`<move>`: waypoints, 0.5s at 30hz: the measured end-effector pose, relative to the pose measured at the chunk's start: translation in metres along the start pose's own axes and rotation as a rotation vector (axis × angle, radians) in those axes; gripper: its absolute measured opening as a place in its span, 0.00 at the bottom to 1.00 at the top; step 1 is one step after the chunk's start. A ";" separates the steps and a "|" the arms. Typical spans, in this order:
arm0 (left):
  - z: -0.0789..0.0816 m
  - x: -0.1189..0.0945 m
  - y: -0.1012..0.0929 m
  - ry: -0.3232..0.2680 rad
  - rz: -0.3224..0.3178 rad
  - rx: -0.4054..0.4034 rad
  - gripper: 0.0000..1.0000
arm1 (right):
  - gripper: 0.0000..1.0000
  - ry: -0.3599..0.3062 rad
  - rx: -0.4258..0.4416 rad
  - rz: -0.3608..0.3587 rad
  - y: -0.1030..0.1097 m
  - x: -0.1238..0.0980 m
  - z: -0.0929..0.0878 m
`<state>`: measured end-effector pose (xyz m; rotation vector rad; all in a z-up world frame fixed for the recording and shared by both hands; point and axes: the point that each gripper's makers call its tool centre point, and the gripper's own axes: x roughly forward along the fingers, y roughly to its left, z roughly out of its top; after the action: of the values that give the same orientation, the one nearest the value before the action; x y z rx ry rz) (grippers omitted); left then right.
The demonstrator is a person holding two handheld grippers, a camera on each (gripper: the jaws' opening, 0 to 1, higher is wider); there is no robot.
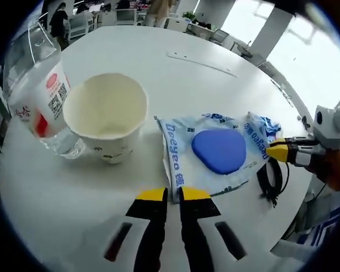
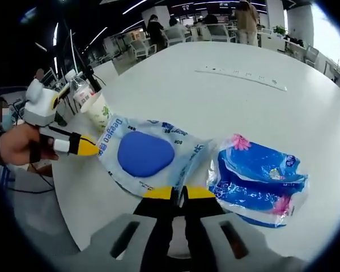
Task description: Arrange the tabletop items into an orderly group along one side of the table until the central work area is clear of visible clutter.
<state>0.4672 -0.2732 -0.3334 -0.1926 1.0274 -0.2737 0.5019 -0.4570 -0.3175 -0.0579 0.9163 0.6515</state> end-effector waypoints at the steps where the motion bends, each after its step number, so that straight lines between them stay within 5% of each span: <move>1: -0.001 0.001 0.000 0.001 0.004 0.005 0.05 | 0.02 0.000 0.006 0.001 0.000 0.000 0.000; 15: 0.006 0.001 0.012 -0.041 0.037 -0.041 0.00 | 0.00 0.005 -0.007 0.007 0.007 0.006 0.005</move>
<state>0.4742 -0.2623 -0.3342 -0.2154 0.9959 -0.2147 0.5042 -0.4473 -0.3174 -0.0624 0.9192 0.6610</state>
